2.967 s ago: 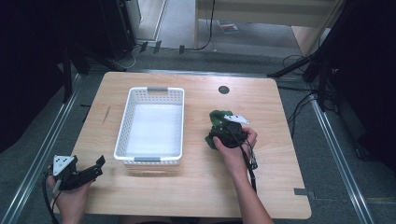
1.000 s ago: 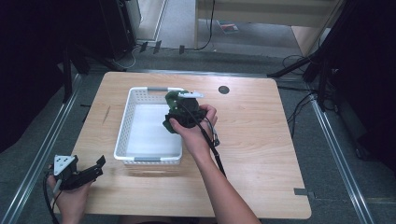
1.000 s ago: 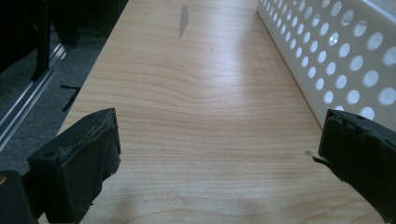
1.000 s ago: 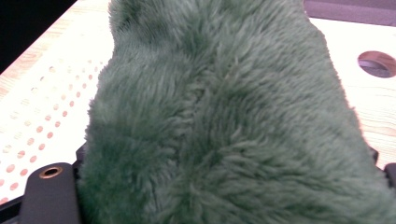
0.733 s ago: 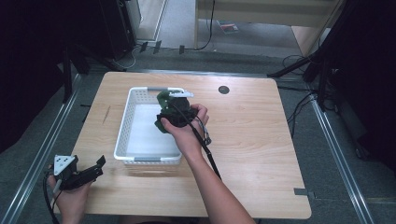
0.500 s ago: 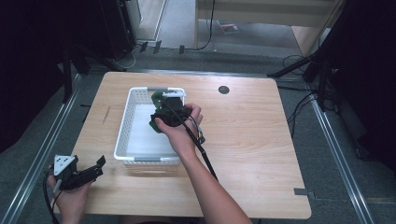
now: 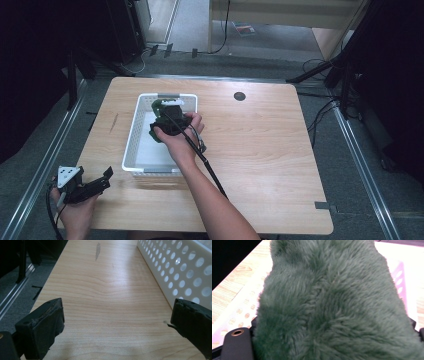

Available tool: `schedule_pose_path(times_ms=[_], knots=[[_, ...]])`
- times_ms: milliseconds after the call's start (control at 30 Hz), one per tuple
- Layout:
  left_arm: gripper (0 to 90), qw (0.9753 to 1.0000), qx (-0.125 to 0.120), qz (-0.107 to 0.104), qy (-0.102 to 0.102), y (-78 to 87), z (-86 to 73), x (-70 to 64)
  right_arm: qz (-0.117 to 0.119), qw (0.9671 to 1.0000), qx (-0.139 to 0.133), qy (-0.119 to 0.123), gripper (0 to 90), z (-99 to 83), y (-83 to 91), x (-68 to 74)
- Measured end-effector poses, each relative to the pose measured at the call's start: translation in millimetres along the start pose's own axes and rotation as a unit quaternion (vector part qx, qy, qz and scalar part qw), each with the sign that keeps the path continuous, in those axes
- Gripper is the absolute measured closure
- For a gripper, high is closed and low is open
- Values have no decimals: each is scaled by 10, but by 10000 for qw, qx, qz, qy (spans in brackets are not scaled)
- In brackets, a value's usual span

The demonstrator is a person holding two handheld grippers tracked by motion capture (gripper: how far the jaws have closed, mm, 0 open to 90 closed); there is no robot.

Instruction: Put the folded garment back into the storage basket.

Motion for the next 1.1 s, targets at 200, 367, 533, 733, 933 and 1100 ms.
schedule_pose_path(times_ms=[200,367,533,733,933,1100], knots=[[0,10000,8,-3,7,0,0,1,-55,9999,120,-49,173,-53,-150,42],[0,10000,14,-1,4,0,-1,3,-18,9996,290,3,168,-123,-276,81],[0,10000,13,-6,7,0,0,2,-124,9991,394,136,167,-192,-403,104],[0,10000,16,-3,7,0,0,3,-5,9988,461,168,164,-229,-481,177],[0,10000,16,-14,2,1,-1,1,99,9984,520,198,129,-245,-498,225],[0,10000,13,-15,2,1,-1,0,120,9982,551,192,106,-246,-490,238]])
Point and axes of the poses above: each handheld gripper's, and its own axes: y roughly backward along the jaws, z roughly out of its top, x roughly to its left, the point moved 9 cm from there along -y, roughly forward along the jaws, and after that the axes turned 11 degrees about y, right-handed, at the moved point
